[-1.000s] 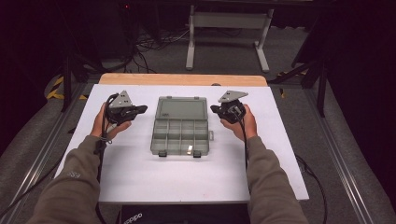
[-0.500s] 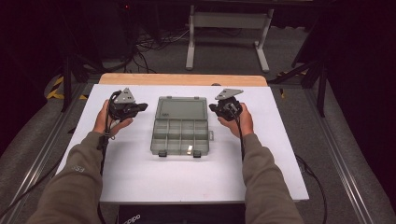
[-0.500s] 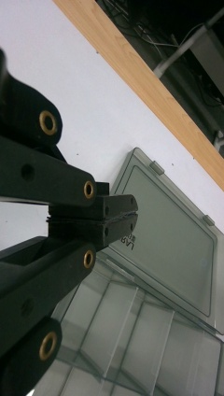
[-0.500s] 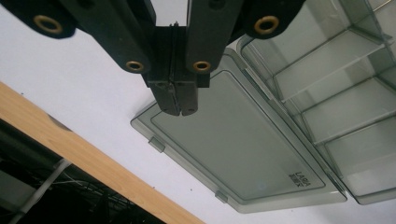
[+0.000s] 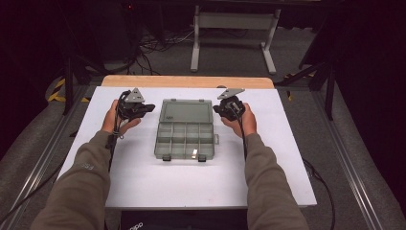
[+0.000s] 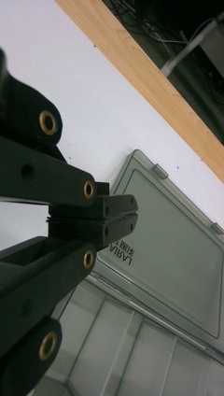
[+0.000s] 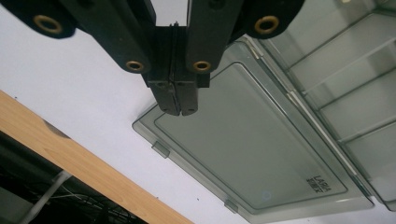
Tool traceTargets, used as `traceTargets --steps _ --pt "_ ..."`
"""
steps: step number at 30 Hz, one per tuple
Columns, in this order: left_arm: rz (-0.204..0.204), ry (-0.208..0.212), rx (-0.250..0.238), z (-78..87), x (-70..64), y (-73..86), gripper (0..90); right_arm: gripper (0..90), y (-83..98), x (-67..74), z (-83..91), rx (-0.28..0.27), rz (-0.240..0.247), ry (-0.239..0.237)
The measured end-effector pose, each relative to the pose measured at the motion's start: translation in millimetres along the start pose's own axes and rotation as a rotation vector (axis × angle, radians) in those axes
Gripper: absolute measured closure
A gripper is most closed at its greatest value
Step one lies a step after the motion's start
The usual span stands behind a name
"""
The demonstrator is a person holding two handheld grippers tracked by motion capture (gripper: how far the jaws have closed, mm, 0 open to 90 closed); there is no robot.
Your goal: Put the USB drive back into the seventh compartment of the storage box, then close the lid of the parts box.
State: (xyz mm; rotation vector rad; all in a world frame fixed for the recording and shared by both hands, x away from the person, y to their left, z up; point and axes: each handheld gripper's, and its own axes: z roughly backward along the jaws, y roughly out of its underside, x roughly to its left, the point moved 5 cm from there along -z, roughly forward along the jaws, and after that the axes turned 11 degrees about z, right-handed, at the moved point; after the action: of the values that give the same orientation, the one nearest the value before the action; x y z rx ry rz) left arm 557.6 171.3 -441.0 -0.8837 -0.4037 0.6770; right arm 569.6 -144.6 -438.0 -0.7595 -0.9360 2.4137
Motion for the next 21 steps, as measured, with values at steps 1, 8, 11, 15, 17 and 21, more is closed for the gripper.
traceTargets --steps 1,8,11,15,17,21 --pt "0.0 -0.001 0.002 -1.4 0.7 0.3 90.0 90.0 0.5 -0.3 -2.2 0.006 0.001 -0.001" --pt "0.02 0.003 0.038 -15.4 6.6 7.6 90.0 90.0 12.1 -4.3 -13.2 0.058 -0.032 -0.012" --pt "0.023 0.002 0.051 -21.7 7.8 10.6 90.0 90.0 15.3 -6.2 -15.2 0.066 -0.043 -0.013" --pt "0.03 0.006 0.082 -28.3 8.2 15.4 90.0 90.0 20.7 -7.4 -21.1 0.094 -0.05 -0.02" --pt "0.027 0.008 0.092 -31.1 8.1 16.7 90.0 90.0 23.1 -7.3 -24.6 0.106 -0.056 -0.029" --pt "0.03 0.005 0.121 -40.5 7.5 22.4 90.0 90.0 27.6 -6.3 -30.8 0.141 -0.054 -0.034"
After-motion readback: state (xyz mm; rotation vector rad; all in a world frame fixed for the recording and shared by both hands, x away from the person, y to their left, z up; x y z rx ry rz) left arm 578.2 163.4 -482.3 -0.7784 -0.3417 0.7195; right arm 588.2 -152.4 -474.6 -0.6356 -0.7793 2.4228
